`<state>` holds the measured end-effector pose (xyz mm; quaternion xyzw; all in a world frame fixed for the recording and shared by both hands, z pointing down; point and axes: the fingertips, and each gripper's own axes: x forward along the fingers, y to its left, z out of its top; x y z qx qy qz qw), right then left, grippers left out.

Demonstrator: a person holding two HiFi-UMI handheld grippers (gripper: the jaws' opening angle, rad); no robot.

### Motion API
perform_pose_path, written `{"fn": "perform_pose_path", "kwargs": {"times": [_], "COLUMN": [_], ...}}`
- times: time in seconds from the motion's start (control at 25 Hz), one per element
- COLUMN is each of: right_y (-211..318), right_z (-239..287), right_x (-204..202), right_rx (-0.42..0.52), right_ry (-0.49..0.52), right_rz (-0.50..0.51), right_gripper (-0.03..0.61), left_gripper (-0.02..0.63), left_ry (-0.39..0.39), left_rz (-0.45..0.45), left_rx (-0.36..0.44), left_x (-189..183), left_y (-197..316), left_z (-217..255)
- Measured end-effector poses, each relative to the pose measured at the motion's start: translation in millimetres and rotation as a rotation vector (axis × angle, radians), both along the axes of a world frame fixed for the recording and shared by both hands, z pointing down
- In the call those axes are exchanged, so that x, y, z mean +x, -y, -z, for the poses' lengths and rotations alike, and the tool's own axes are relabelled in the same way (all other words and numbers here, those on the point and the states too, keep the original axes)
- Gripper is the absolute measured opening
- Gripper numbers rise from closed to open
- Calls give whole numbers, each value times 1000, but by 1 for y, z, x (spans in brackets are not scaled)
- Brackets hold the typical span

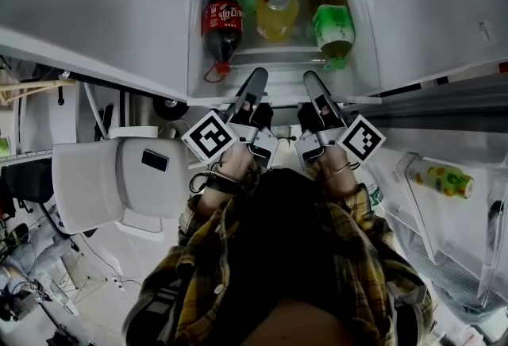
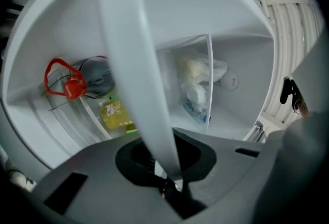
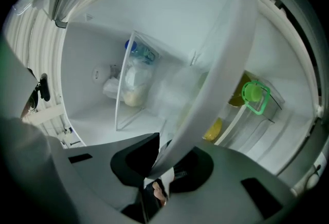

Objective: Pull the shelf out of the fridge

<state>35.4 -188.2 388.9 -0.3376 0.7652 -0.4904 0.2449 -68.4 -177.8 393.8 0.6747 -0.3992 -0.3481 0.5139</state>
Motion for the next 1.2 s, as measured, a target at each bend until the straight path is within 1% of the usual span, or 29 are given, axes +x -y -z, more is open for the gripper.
{"fn": "perform_pose_path", "kwargs": {"times": [0.52, 1.2], "right_y": [-31, -57], "right_z": [5, 7], "right_x": [6, 10], "right_rx": [11, 17], "right_ry": [6, -5], "right_rz": [10, 14], "right_gripper": [66, 66], "left_gripper": [43, 44], "left_ry": [26, 13], "left_rz": [-6, -8], "left_rx": [15, 39], "left_x": [4, 8], "left_y": [-31, -57], "left_z": [1, 3]}}
